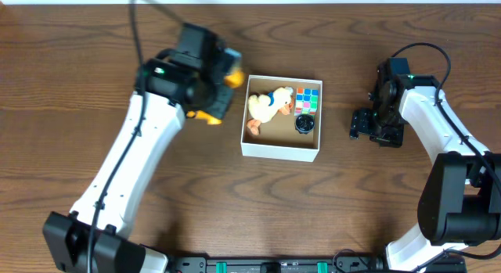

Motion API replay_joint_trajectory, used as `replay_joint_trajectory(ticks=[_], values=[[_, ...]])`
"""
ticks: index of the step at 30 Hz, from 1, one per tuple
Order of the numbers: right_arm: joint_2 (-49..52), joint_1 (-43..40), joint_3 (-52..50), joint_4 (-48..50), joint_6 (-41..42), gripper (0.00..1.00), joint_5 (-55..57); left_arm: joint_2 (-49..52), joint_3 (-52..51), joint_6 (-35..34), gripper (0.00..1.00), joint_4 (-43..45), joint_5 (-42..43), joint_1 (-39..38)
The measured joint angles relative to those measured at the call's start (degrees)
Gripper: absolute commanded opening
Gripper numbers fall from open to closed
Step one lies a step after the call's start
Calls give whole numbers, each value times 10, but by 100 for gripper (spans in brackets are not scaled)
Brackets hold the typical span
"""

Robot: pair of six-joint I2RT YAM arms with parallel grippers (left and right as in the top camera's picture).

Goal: Pack container
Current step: 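Carry the orange toy into the box and release it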

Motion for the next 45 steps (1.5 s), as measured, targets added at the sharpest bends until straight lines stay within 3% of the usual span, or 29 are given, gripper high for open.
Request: replay_joint_trajectory(ticks=[9,24,26,32,33,34,35,37,40,45], values=[[0,0,0,0,0,73,0,17,2,187,6,98,1,-139],[0,0,0,-2,0,73,0,199,2,228,7,76,2,-152],[0,0,0,-2,0,73,0,207,2,229,26,66,2,-152],[0,0,0,-2,0,73,0,215,2,235,32,47,2,-152],[0,0,0,-2,0,73,0,215,2,237,42,47,2,-152],[0,0,0,-2,0,73,0,215,2,240,63,46,2,-152],[0,0,0,-2,0,73,0,215,2,240,73,46,2,-152],[0,0,0,-2,0,73,0,215,2,237,73,48,1,-152],[0,0,0,-2,0,73,0,215,2,240,89,51,-1,-151],[0,0,0,-2,0,73,0,207,2,238,93,58,-13,-151]])
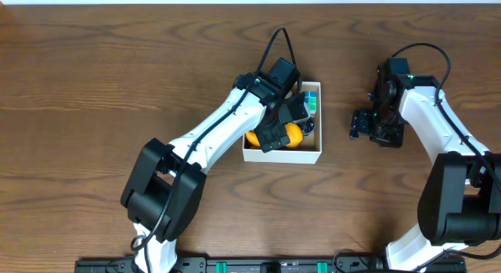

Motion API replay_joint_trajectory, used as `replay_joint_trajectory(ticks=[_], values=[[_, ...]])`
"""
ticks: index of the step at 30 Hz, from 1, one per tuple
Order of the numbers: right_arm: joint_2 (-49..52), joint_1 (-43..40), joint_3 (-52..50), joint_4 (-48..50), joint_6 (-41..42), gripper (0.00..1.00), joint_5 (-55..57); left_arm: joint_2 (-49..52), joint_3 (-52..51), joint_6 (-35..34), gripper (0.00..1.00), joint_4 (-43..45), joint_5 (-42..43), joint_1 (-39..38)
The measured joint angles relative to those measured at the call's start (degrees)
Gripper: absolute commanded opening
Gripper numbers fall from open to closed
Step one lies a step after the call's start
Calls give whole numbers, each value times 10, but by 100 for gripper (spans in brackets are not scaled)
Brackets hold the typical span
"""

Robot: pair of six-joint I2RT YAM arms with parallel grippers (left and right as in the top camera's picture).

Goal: Pack container

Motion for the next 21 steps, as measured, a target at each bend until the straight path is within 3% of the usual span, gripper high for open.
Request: replay_joint_trajectory(ticks=[6,10,18,19,21], values=[[0,0,0,0,0,74,3,-65,1,-21,98,0,-48,1],[0,0,0,0,0,73,5,-147,10,-84,98,-4,-67,19],[-5,0,0,10,-2,75,30,-219,26,-281,98,-70,-79,200],[-12,0,0,18,-2,76,40,-216,26,-298,98,-72,-81,228],[-35,0,1,42,-4,89,54,-213,26,-318,98,-62,-82,269]])
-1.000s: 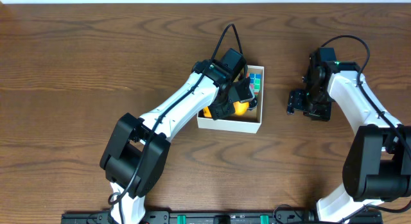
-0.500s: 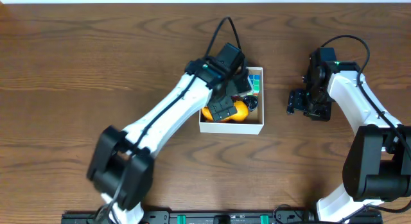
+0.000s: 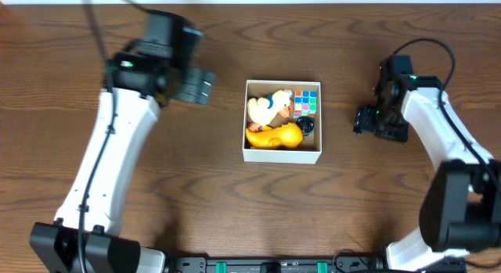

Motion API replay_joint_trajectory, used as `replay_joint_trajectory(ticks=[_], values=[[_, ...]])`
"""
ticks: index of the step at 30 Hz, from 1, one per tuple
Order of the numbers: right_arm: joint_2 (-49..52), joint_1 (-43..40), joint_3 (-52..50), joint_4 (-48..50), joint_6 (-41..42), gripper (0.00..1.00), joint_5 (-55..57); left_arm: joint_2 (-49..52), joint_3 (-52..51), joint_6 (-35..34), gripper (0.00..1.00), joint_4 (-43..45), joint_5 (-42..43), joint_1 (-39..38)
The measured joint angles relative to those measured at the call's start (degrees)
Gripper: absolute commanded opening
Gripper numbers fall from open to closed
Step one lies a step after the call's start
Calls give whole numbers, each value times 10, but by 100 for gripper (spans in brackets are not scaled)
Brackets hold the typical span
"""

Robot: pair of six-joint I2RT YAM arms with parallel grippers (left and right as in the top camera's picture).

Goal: Pack container

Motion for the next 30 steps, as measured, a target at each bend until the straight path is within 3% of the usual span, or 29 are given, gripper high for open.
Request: replay_joint_trajectory(ticks=[2,10,21,30], values=[[-37,0,1,44,-12,99,10,0,-1,-12,98,22,0,37],[-153,0,17,194,-46,99,28,0,-1,-30,98,70,0,127],[-220,0,14,63,-63,99,60,-23,-22,-30,98,-10,29,126],[-479,24,-98,44,-25,99,75,-292,-204,-49,98,24,45,103]])
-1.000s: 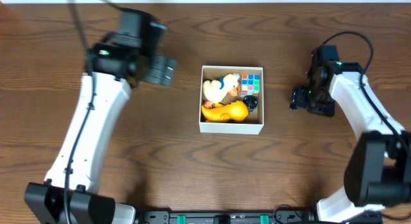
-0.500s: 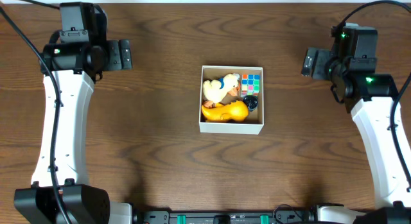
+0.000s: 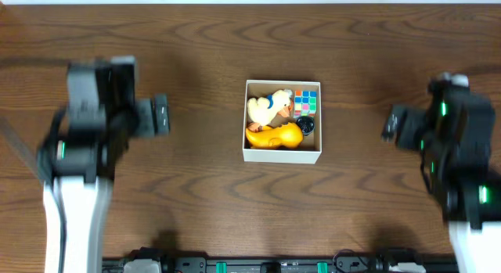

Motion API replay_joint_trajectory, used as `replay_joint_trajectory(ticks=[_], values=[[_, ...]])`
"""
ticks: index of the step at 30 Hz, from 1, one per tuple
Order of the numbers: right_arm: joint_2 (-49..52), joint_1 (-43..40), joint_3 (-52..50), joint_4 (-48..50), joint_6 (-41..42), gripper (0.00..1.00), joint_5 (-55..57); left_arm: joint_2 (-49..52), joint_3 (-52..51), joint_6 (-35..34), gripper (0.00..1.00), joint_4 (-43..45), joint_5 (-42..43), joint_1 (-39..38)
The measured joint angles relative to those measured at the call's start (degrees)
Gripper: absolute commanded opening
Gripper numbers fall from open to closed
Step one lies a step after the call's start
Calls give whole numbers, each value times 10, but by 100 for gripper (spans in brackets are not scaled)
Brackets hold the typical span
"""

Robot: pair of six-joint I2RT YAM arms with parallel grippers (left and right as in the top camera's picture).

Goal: Pack container

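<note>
The white box point(image 3: 282, 153) sits at the table's centre. It holds a white plush duck point(image 3: 266, 107), an orange-yellow toy point(image 3: 275, 136), a colourful cube point(image 3: 308, 102) and a small black round thing point(image 3: 305, 126). My left gripper point(image 3: 159, 116) is well to the left of the box. It is blurred by motion, its fingers seem spread, and it carries nothing. My right gripper point(image 3: 394, 124) is off to the right of the box. It is also blurred, looks narrow and shut, and holds nothing.
The brown wooden table point(image 3: 235, 202) stretches all around the box. Both white arms reach in from the front corners. A dark rail runs along the table's front edge point(image 3: 274, 267).
Both arms have drawn back toward the front. The left gripper went from the far left down to mid-left, and the right gripper shifted right. The box contents are unchanged.
My left gripper first held the orange-yellow toy just left of the box, which held the duck, cube and black thing. Then it was over the box with the toy inside. After that it was empty at far left. Now both arms are withdrawn.
</note>
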Motion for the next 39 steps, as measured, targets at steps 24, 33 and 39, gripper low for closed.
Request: replay_joint_trajectory(ticks=[24,33,39], values=[[-207,58,-234,-17,198,99,62,-394,-252,-71,98,35,-62,0],[-207,58,-234,-21,200,99,62,-394,-252,-71,98,35,-62,0],[-207,58,-235,-30,170,99,61,-394,-252,-71,98,35,-62,0]])
